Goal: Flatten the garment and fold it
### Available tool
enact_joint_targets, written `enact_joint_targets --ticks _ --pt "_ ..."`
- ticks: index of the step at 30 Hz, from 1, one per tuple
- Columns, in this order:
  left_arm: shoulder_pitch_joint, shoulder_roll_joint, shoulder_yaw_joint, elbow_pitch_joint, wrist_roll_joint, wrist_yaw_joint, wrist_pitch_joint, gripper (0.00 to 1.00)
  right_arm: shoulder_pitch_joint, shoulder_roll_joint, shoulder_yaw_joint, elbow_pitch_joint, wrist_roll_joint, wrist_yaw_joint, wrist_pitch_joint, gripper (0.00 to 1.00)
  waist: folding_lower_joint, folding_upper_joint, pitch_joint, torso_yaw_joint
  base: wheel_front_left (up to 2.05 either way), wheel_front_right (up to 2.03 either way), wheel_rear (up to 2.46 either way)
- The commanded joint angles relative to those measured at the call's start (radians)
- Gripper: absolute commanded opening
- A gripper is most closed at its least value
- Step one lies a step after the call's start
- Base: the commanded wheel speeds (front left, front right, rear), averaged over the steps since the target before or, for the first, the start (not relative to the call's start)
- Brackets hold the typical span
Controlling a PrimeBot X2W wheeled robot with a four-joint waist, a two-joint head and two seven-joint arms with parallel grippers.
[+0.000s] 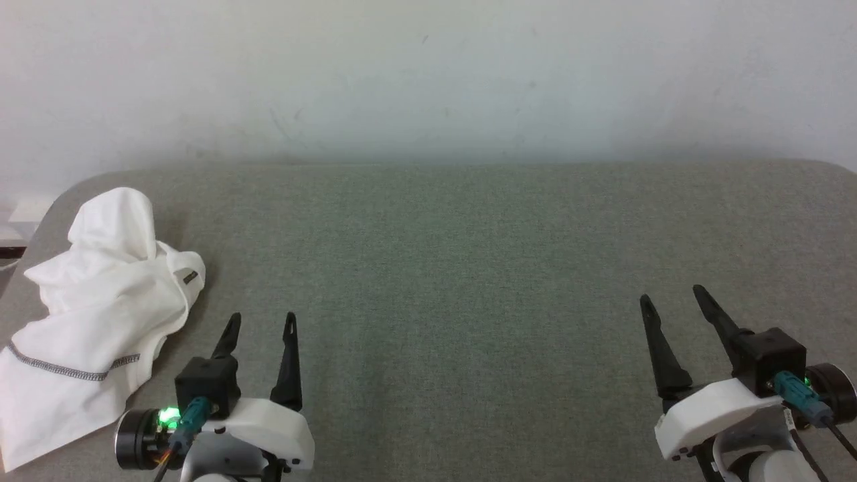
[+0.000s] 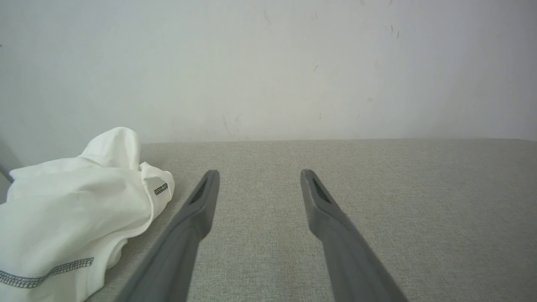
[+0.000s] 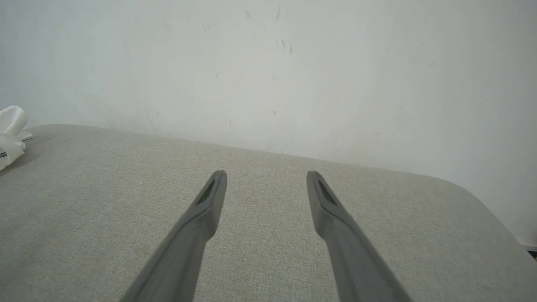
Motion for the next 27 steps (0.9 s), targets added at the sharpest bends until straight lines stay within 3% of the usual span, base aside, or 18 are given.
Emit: enact_joint_targets --ticks 1,27 --pt "0.008 0.0 -0.003 0.005 -0.005 0.009 -0.013 1.0 0.001 0.001 -0.004 0.006 0.006 0.0 -0.011 1.0 0.0 0.0 -0.001 0.012 0.0 0.0 0.0" --pt "0.034 0.0 -0.009 0.012 -0.024 0.032 -0.065 1.0 0.008 0.002 0.023 0.001 0.005 -0.001 -0.063 1.0 0.0 0.0 -0.013 0.157 0.0 0.0 0.0"
